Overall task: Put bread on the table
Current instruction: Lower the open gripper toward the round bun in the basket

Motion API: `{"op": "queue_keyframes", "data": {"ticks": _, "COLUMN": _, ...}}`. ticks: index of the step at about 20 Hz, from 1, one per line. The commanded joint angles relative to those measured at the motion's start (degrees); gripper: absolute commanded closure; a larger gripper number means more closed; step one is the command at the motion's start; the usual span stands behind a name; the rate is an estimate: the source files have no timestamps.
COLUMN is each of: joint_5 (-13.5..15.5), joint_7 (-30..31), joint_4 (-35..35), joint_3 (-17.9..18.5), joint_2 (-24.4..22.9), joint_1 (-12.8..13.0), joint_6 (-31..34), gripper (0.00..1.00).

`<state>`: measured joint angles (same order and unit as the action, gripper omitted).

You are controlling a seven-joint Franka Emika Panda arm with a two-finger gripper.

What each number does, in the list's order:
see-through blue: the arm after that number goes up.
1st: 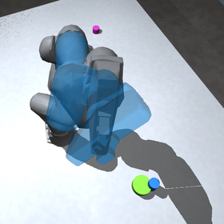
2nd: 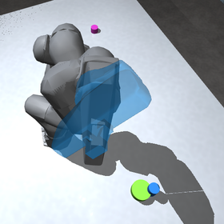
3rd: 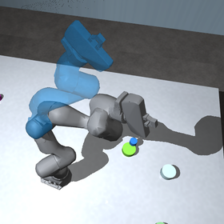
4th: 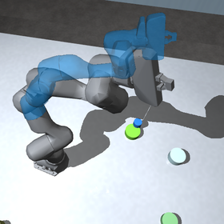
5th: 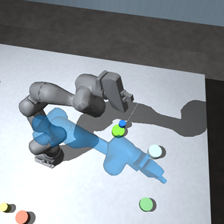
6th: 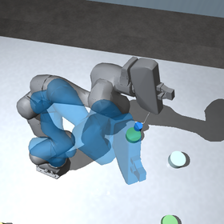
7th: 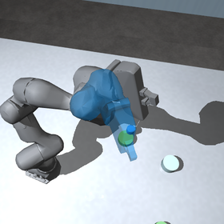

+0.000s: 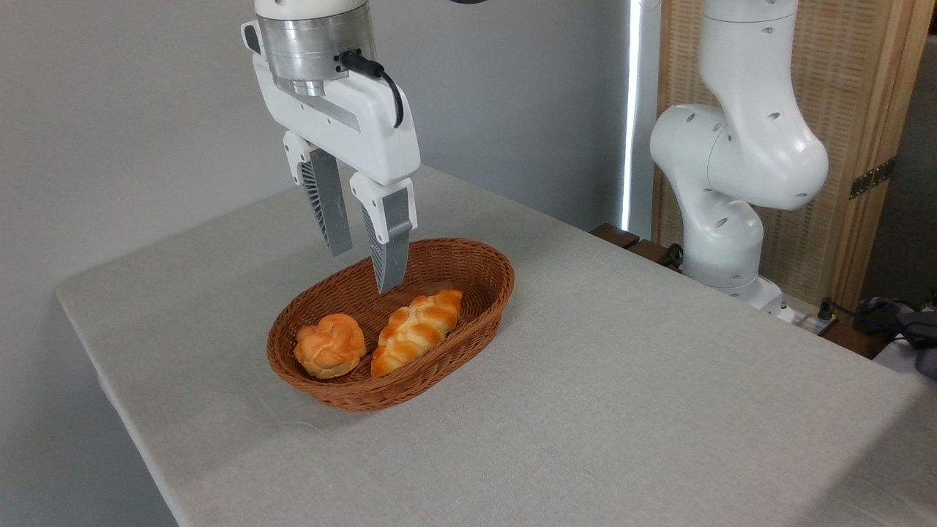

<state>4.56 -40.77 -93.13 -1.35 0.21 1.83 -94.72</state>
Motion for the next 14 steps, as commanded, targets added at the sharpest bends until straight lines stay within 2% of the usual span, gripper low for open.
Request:
{"op": "queue_keyframes", "data": {"ticks": 1, "joint_5": 0.19, "joint_7": 0.68, "joint_4": -0.39, "joint_3": 0.03, "joint_2": -0.13, "joint_1": 0.1, "joint_6": -0.29, "gripper": 0.0}}
{"op": "queue_keyframes", "data": {"ticks": 10, "joint_5": 0.19, "joint_7": 0.69, "joint_4": -0.65, "joint_3": -0.06, "joint_2": -0.39, "joint_1": 0.1, "joint_6": -0.37, "gripper": 0.0}}
{"op": "queue_keyframes", "data": {"ticks": 14, "joint_5": 0.63, "joint_7": 0.78, "joint_4": -3.46, "joint_3": -0.5, "joint_2": -1.27, "joint_1": 0.19, "joint_6": -1.34, "gripper": 0.0}}
